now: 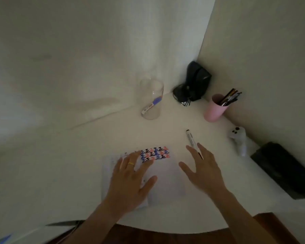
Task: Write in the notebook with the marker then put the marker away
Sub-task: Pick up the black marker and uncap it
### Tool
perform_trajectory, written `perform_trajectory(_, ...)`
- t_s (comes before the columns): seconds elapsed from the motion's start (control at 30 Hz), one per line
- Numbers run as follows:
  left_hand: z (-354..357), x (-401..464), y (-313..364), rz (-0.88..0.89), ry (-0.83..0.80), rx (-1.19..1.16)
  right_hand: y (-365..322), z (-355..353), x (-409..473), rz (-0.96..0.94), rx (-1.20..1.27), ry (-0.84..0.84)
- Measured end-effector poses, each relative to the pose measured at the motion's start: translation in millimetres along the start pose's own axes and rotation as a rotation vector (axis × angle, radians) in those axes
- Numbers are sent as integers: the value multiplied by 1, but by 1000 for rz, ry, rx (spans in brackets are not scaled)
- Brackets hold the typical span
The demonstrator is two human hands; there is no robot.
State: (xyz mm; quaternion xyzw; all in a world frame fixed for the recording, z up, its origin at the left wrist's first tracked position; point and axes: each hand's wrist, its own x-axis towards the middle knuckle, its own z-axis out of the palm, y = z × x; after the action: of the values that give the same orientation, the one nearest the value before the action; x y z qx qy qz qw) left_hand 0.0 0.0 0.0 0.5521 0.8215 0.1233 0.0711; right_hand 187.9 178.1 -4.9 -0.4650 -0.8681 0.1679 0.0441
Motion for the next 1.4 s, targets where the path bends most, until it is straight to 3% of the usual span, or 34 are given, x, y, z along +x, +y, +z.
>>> perform_trajectory(0.27, 92, 13, -34, 46, 146, 13, 33, 92, 17, -55, -87, 251)
perform_trajectory(0.5, 100, 9, -32, 41, 239, -6, 37, 100, 14, -116, -49, 462)
perform_trajectory(0.67, 101, 3, -30, 71, 319, 20, 32, 93, -9, -135, 23, 504)
perform_trajectory(0.8, 85, -19, -18, 40, 251, 167, 23, 87, -59, -74, 121, 516)
perform_trajectory(0.93, 75, -37, -15, -56, 172, 144, 13, 77, -96, -17, 154, 571)
perform_trajectory(1.07, 78, -50, -28, -98, 197, 98, -12, 66, -106, -28, 301, 443)
perform_trajectory(1.27, 78, -47, -48, -77, 218, 73, -59, 63, -74, 23, 1156, 30)
perform_trajectory(1.4, 68, -28, -58, -26, 235, 115, -74, 66, -33, 19, 1290, -82)
